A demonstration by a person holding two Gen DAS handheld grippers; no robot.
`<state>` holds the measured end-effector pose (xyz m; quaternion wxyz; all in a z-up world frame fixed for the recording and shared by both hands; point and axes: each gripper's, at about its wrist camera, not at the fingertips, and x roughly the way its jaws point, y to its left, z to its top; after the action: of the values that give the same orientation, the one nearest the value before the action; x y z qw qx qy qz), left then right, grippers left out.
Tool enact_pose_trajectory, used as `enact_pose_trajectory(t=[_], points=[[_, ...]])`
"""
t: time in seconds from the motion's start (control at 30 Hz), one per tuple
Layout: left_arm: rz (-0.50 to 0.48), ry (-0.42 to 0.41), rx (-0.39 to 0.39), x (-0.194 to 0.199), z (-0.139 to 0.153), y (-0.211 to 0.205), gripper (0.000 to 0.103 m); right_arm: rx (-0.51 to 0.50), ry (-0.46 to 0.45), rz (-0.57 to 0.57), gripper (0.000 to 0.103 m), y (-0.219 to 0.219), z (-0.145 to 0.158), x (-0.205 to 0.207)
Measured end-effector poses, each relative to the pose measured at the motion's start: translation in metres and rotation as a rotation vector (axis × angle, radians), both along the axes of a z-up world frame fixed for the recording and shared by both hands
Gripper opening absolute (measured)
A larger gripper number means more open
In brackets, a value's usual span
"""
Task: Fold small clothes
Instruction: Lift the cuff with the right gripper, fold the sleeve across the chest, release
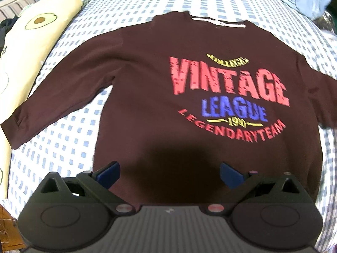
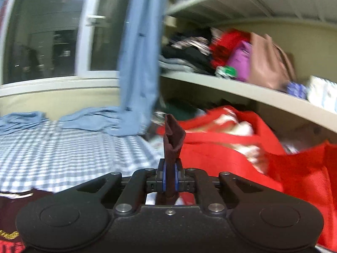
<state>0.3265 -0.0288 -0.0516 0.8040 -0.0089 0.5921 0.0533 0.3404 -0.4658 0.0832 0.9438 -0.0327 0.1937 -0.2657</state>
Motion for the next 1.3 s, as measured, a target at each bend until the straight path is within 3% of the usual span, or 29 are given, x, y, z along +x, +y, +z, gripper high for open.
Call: enact_pose_trajectory(t=[0.17, 0.3, 0.47, 0.67, 0.7, 0.73, 0.77, 0.97, 1.03, 1.1, 1.2, 1.3], points=[[0.032, -0.013, 0.002, 0.008, 0.001, 0.028, 0.102, 0.027, -0.026, 0.184, 0.007, 0.088, 0.004, 0.011], [0.059, -0.012, 0.0, 0.014, -0.002, 0.048, 0.102, -0.013, 0.018, 0.351, 0.007, 0.167, -0.011, 0.025], [0.082, -0.009, 0.001, 0.018, -0.004, 0.069, 0.102, -0.055, 0.141, 0.515, 0.007, 0.245, -0.056, 0.044], [0.076, -0.001, -0.012, 0.03, -0.011, 0.082, 0.102, -0.114, 0.392, 0.634, 0.009, 0.302, -0.133, 0.064], [0.07, 0.0, -0.017, 0.033, -0.013, 0.083, 0.102, -0.119, 0.422, 0.646, 0.012, 0.309, -0.146, 0.06], [0.063, 0.0, -0.02, 0.036, -0.015, 0.083, 0.102, -0.113, 0.468, 0.663, 0.026, 0.313, -0.154, 0.063], [0.054, 0.0, -0.024, 0.039, -0.018, 0.082, 0.102, -0.094, 0.5, 0.674, 0.045, 0.316, -0.16, 0.064], [-0.012, -0.001, -0.047, 0.068, -0.036, 0.056, 0.102, 0.034, 0.465, 0.605, 0.094, 0.282, -0.162, 0.03], [-0.044, 0.013, -0.054, 0.081, -0.041, 0.036, 0.102, 0.107, 0.426, 0.549, 0.102, 0.253, -0.159, 0.017], [-0.07, -0.006, -0.068, 0.093, -0.04, 0.015, 0.102, 0.161, 0.394, 0.487, 0.102, 0.219, -0.159, 0.003], [-0.115, -0.044, -0.061, 0.109, -0.042, -0.022, 0.102, 0.15, 0.38, 0.349, 0.102, 0.168, -0.166, -0.016], [-0.137, -0.048, -0.046, 0.123, -0.052, -0.052, 0.102, 0.117, 0.438, 0.184, 0.102, 0.127, -0.185, -0.02]])
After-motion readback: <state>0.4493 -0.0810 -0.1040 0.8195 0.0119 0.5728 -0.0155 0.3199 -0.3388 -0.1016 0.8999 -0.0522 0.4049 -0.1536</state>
